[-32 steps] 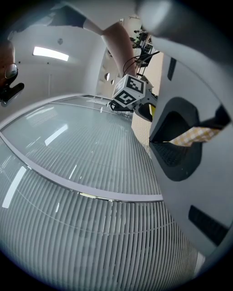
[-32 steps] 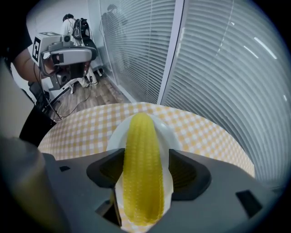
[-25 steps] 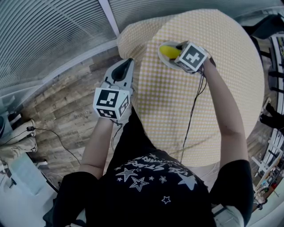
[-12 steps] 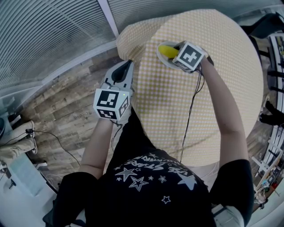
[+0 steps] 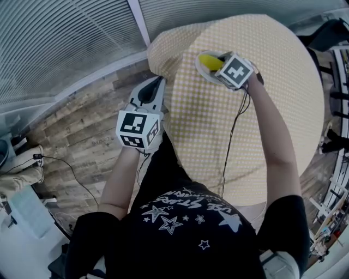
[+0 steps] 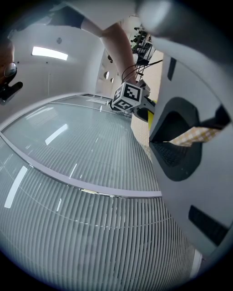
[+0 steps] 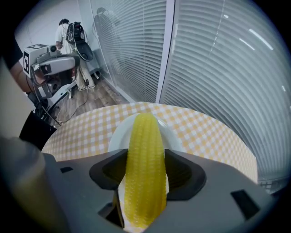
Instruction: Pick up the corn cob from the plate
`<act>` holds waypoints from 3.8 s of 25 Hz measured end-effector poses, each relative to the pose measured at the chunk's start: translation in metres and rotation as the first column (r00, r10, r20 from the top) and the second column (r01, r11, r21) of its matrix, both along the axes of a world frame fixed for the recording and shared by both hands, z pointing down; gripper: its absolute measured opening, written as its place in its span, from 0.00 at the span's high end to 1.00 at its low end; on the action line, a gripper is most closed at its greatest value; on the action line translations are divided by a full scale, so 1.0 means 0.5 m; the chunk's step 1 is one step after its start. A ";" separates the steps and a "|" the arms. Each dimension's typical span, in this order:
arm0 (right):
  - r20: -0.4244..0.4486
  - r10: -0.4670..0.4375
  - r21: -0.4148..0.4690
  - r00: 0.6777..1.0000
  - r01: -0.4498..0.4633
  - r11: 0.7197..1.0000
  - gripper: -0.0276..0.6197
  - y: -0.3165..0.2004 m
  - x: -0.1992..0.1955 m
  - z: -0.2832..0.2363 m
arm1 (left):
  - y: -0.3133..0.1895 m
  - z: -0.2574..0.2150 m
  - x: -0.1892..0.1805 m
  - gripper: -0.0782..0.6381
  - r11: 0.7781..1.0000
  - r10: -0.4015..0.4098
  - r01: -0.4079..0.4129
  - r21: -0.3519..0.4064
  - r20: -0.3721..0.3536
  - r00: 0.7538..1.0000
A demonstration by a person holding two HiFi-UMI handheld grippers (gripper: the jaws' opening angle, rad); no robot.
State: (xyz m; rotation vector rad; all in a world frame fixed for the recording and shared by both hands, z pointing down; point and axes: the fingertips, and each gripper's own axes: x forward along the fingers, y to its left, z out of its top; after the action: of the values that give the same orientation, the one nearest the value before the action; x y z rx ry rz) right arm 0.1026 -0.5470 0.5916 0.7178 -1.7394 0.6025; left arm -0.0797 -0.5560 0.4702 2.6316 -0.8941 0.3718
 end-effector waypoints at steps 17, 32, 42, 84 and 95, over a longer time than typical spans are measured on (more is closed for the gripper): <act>0.400 0.165 0.363 0.901 -0.321 0.874 0.56 0.106 -0.057 -0.269 | 0.119 -0.074 -0.020 0.88 0.994 0.007 -0.013 0.107 0.049 0.999; 0.794 0.260 0.244 0.550 -0.679 0.692 0.56 0.376 -0.017 -0.389 | 0.378 -0.138 0.024 0.88 0.990 0.051 -0.054 0.127 0.027 0.998; 0.918 0.273 0.031 0.287 -0.739 0.673 0.56 0.597 -0.033 -0.393 | 0.599 -0.156 0.041 0.88 0.985 0.037 -0.042 0.169 0.032 0.999; 0.957 0.231 0.012 0.177 -0.817 0.577 0.56 0.927 -0.047 -0.452 | 0.882 -0.174 -0.005 0.88 0.979 0.105 -0.105 0.173 0.004 0.994; 0.964 0.131 0.062 0.230 -0.680 0.730 0.56 1.011 0.073 -0.467 | 1.022 -0.192 0.121 0.88 0.976 -0.083 0.083 0.203 -0.007 0.997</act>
State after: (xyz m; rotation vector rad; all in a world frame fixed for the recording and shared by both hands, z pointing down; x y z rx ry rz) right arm 0.1392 -0.0417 0.3582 1.4543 -2.8918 1.1365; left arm -0.0190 -0.0451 0.3744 2.7656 -1.0917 0.2747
